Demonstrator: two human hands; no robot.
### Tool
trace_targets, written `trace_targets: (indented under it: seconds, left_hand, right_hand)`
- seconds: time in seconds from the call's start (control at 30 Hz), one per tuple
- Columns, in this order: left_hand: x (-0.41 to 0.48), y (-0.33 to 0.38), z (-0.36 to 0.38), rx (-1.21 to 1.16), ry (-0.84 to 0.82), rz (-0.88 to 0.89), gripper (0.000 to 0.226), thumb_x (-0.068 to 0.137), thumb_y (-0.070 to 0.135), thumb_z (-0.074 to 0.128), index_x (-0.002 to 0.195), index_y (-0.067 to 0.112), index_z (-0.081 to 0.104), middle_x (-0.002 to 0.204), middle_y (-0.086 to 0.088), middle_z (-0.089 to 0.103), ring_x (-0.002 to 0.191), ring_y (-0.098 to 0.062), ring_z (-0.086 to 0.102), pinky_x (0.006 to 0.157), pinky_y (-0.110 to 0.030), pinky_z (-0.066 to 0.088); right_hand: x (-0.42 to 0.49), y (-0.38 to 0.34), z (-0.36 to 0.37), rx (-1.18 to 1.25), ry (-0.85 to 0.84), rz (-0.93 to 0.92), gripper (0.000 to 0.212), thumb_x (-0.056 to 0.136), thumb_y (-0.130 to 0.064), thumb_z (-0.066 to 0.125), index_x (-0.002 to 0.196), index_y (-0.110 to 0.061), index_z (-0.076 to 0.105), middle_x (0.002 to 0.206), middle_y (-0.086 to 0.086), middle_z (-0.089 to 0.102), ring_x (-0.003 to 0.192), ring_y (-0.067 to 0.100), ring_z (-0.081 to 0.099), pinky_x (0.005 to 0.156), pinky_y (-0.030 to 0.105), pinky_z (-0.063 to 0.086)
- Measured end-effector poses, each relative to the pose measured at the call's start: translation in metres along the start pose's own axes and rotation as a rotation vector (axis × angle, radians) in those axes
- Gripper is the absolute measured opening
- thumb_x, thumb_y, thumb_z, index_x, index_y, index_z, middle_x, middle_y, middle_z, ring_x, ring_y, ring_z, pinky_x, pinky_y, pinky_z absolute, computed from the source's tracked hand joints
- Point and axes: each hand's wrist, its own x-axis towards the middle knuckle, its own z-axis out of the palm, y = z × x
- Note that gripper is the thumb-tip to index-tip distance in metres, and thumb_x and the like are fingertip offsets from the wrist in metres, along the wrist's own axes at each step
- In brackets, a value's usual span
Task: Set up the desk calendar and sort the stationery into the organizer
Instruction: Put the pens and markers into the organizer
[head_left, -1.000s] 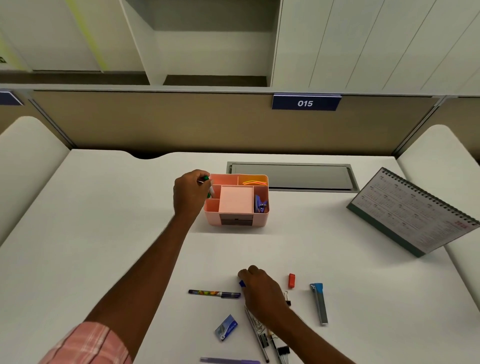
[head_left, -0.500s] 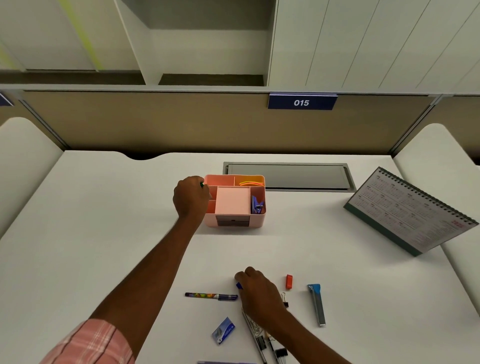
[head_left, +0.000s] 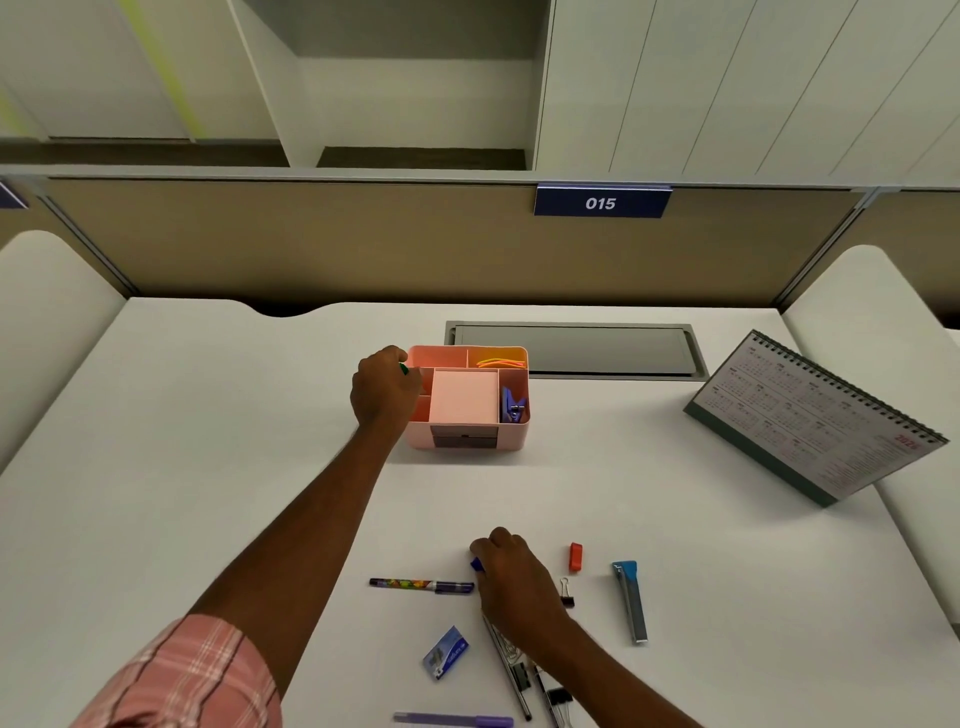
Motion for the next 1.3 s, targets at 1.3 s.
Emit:
trace_targets:
  seconds: [1.3]
  left_hand:
    - [-0.166,-0.011,-0.067,-0.452,-0.338,0.22,0.032,0.089,0.031,0.079,0.118,0.02,0.073,0.102,0.006,0.077,0.09,-0.01,0.073,0.086,-0.028,0.062]
  right_hand:
    - [-0.022,-0.038,-0.122,0.691,0.384,0.107,0.03,0.094,-0.018,0.073,0.123,-0.022,0.072,0.104,-0.008,0.075,0.093,0.007,0.071,0.086,0.018,0.058]
